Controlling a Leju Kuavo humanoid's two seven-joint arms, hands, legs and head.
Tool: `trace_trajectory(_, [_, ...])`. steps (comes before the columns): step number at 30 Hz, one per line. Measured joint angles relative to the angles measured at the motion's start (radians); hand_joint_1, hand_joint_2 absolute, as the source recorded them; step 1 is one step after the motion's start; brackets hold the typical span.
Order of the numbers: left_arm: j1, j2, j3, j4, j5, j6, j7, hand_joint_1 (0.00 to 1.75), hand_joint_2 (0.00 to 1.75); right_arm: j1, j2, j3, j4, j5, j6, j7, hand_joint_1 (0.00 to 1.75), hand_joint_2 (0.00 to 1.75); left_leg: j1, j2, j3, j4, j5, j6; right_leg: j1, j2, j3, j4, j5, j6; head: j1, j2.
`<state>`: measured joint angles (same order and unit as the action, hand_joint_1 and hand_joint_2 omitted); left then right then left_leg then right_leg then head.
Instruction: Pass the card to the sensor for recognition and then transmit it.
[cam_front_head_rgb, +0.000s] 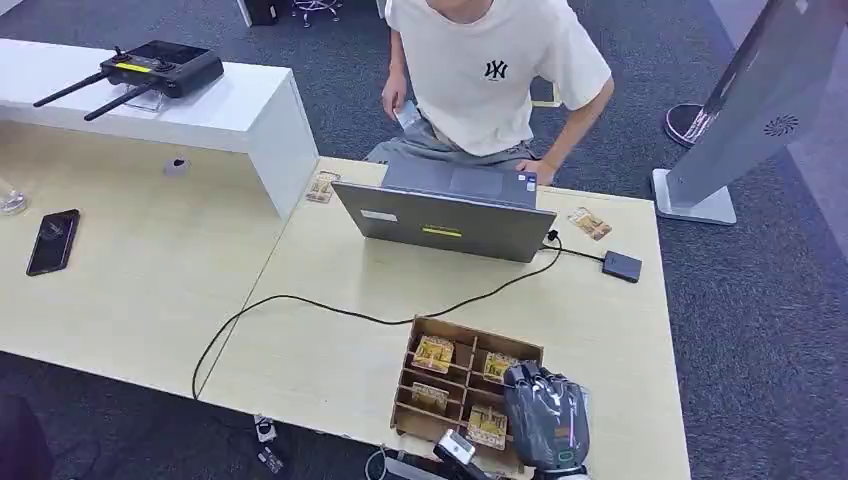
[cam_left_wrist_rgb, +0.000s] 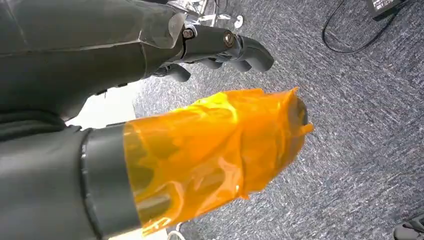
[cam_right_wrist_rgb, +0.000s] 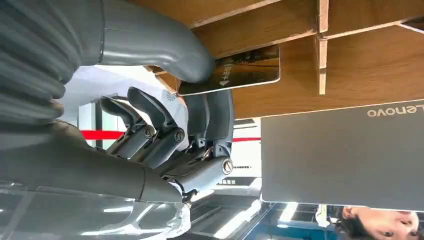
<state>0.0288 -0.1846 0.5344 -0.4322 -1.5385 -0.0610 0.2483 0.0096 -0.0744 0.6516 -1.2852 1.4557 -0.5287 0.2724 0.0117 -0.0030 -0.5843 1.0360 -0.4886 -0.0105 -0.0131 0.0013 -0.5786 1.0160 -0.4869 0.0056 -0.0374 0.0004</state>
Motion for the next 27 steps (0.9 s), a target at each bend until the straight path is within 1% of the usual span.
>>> trace_trajectory(3, [0.002,0.0,0.0,0.0,0.0,0.001,0.0,0.0,0.0,0.006,0.0,-0.002,-0.008,-0.009,-0.002,0.0,1.71,1.75,0.0,0.0,0.0,0.0,0.0,0.0,0.0,0.0,0.0,0.0,0.0,0.0,0.0,0.0])
trace_trajectory(6, [0.004,-0.002,0.0,0.0,0.0,0.002,0.0,0.0,0.0,0.017,0.0,-0.006,-0.041,-0.032,-0.004,-0.003,1.75,1.75,0.0,0.0,0.0,0.0,0.0,0.0,0.0,0.0,0.0,0.0,0.0,0.0,0.0,0.0])
trace_trajectory(10, [0.007,-0.008,0.0,-0.002,0.0,-0.001,0.001,0.0,0.0,0.031,0.0,-0.007,-0.094,-0.053,-0.005,-0.015,1.75,1.75,0.0,0.0,0.0,0.0,0.0,0.0,0.0,0.0,0.0,0.0,0.0,0.0,0.0,0.0])
trace_trajectory(16, [0.017,-0.016,0.0,-0.012,-0.001,-0.005,0.002,0.0,0.0,0.049,0.0,-0.015,-0.179,-0.095,-0.004,-0.048,1.75,1.75,0.0,0.0,0.0,0.0,0.0,0.0,0.0,0.0,0.0,0.0,0.0,0.0,0.0,0.0])
trace_trajectory(23, [0.028,-0.025,0.0,-0.03,-0.002,-0.016,0.001,0.0,0.0,0.079,-0.006,-0.031,-0.276,-0.18,-0.003,-0.085,1.75,1.75,0.0,0.0,0.0,0.0,0.0,0.0,0.0,0.0,0.0,0.0,0.0,0.0,0.0,0.0])
trace_trajectory(27, [0.038,-0.031,0.0,-0.042,-0.002,-0.017,0.0,0.0,0.0,0.104,-0.016,-0.042,-0.338,-0.262,-0.007,-0.112,1.75,1.75,0.0,0.0,0.0,0.0,0.0,0.0,0.0,0.0,0.0,0.0,0.0,0.0,0.0,0.0])
